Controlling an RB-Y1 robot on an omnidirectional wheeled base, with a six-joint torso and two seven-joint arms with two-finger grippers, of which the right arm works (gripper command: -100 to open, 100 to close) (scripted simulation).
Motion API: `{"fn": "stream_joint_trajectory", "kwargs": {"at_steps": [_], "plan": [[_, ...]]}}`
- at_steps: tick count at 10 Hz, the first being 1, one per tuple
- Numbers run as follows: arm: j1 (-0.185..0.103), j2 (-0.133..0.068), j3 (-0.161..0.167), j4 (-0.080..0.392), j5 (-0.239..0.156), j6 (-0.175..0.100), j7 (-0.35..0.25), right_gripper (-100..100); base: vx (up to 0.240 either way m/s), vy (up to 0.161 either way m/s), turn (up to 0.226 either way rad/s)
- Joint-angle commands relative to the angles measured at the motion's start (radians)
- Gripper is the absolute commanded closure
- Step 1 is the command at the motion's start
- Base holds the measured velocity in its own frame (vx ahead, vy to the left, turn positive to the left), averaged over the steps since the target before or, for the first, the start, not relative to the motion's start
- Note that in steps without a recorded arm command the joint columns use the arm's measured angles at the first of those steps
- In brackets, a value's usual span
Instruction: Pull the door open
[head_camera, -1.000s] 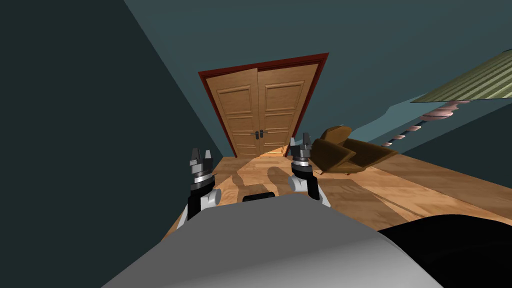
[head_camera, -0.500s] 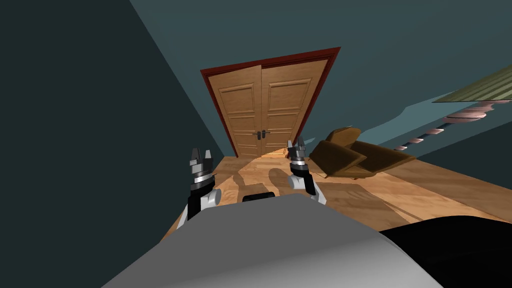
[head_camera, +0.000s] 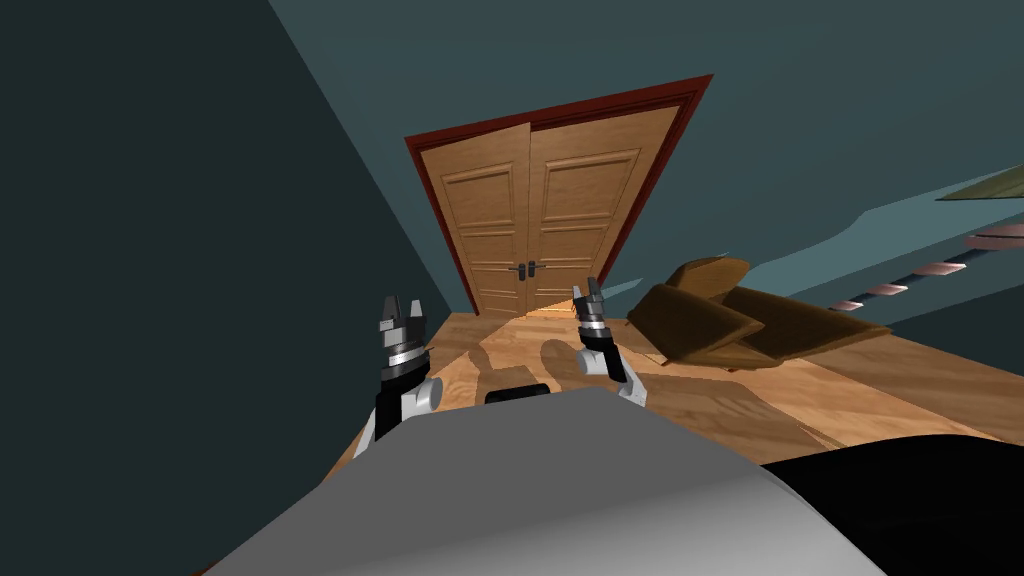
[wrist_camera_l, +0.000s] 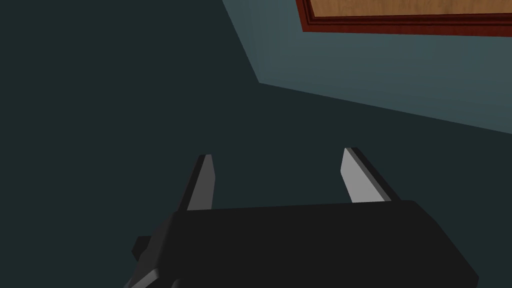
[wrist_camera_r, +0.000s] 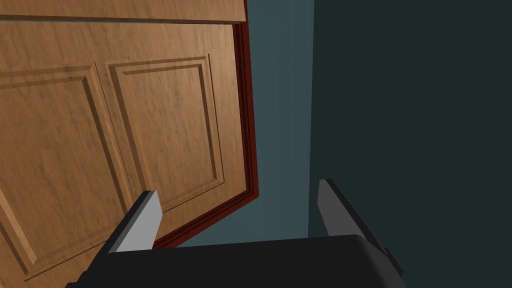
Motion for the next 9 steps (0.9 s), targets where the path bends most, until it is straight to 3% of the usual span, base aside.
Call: {"fn": "stream_joint_trajectory", "kwargs": {"at_steps": [1,6,9], "plan": [[-0.018,-0.012,-0.010,0.046,-0.005,0.004,-0.004,-100,0.051,0.008,0.052],[-0.079,-0.058,-0.044,0.187,-0.021,0.006,-0.022,-100,0.072,0.000,0.079],[-0.094,-0.070,-0.053,0.242,-0.025,0.007,-0.026,-100,0.055,-0.001,0.041]]}}
